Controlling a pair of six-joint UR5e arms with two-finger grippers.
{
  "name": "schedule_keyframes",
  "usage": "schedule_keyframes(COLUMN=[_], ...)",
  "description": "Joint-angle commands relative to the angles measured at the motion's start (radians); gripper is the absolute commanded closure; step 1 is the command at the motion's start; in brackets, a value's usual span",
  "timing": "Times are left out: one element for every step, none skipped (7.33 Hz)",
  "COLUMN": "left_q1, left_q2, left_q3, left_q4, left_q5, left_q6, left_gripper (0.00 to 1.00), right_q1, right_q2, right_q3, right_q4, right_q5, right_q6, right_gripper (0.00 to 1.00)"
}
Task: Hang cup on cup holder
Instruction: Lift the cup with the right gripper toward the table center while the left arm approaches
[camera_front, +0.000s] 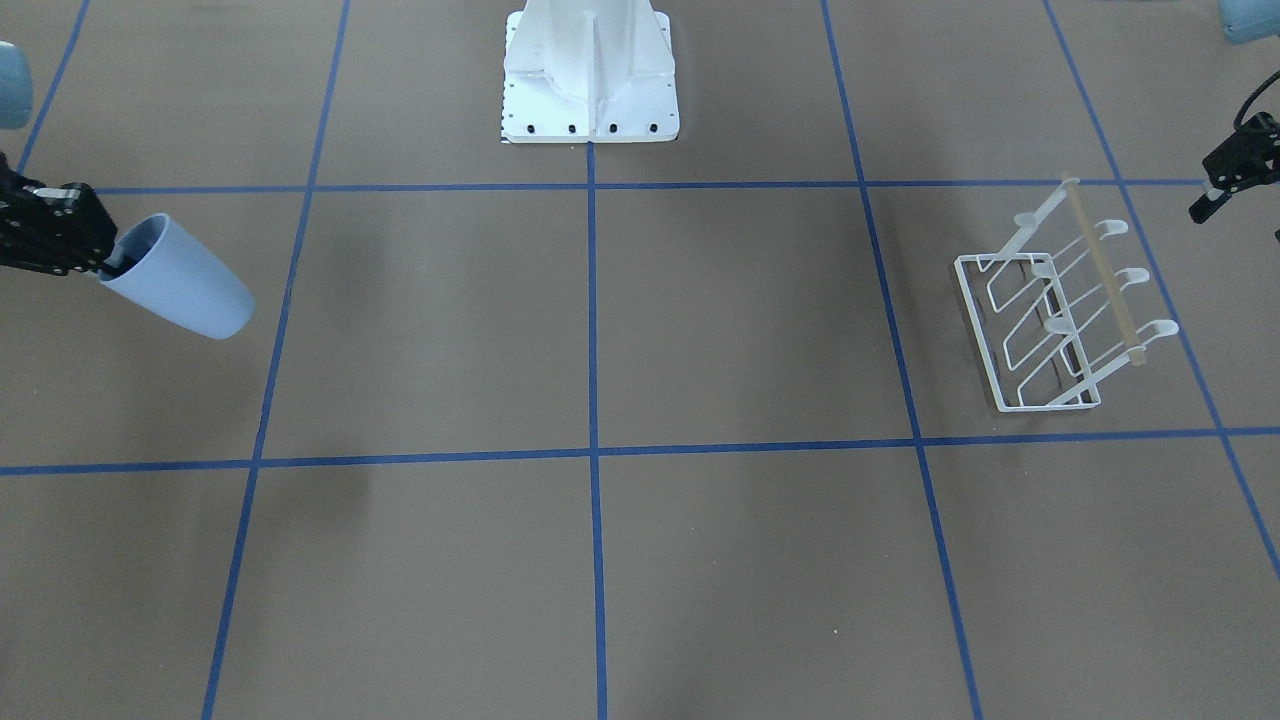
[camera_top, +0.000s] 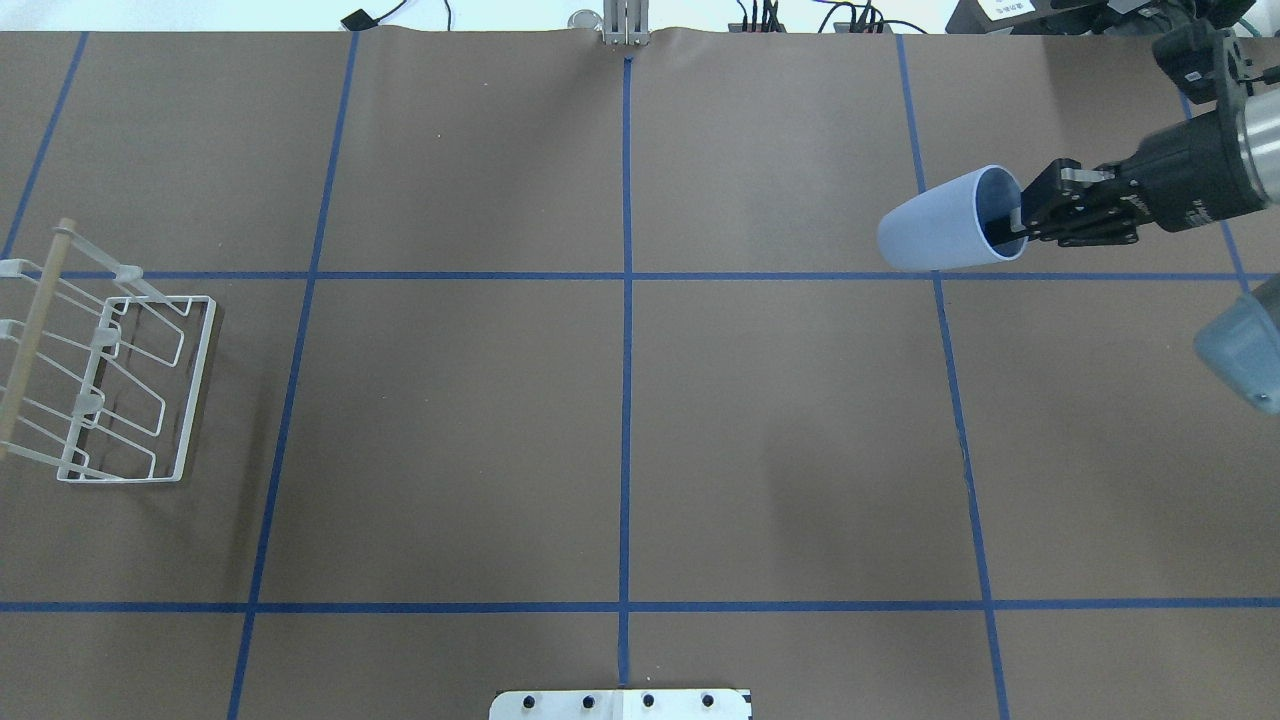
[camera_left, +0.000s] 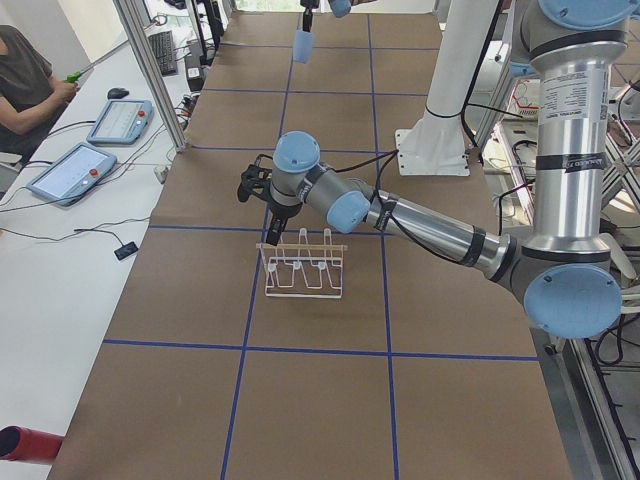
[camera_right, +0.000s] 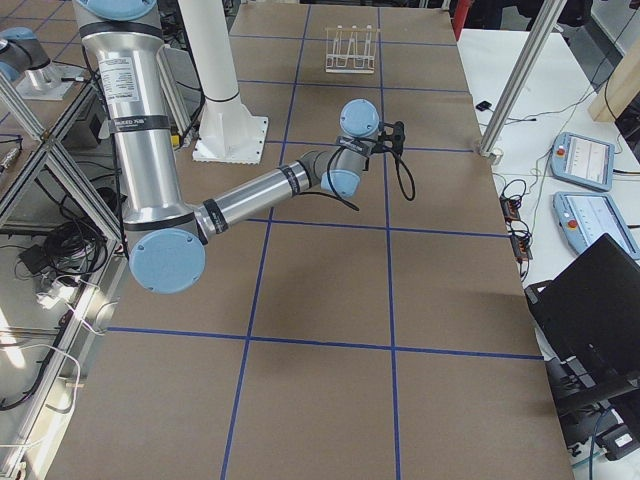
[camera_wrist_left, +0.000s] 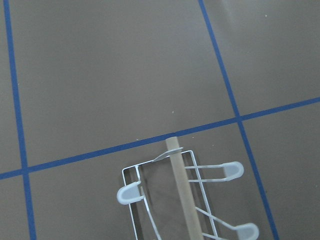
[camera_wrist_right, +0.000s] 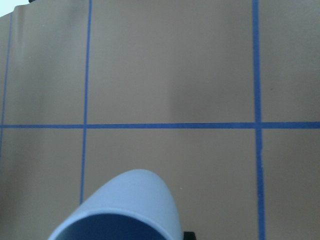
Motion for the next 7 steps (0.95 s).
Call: schedule_keyframes(left_q1=[0.07,0.085,0.122,0.147,0.153,0.179,0.225], left_q2=[-0.089,-0.138,-0.172,-0.196,-0.223,-0.25,-0.281], left_q3=[0.005,0.005,0.007,0.022,0.066,0.143,0.222], left_q4=[-0.077,-0.094,-0.148,-0.262,-0.413,-0.597,-0.781], left_q5=[0.008,0.006,0.008,0.011,0.012,0.012,0.012], left_q6=[-0.243,-0.347,-0.471,-0.611,-0.752,-0.89,-1.011], left_gripper=[0.02,0.02,0.02,0.02,0.02,0.02,0.02], right_q1=[-0.123,-0.16,-0.183,-0.191,-0.204,-0.221,-0.229], right_q2=[0.085,0.089,0.09,0.093,0.127,0.153,0.161], right_q3=[0.005,0.005,0.005,0.005,0.003,0.0,0.005], right_q4=[0.167,0.22,0.273,0.317,0.329,0.331,0.332], right_q5=[-0.165,-0.21,-0.223,-0.225,-0.226,-0.229,-0.228], right_q6=[0.336,0.405,0.444,0.484,0.536,0.573,0.579], right_gripper=[1.0,1.0,1.0,1.0,1.0,1.0,1.0])
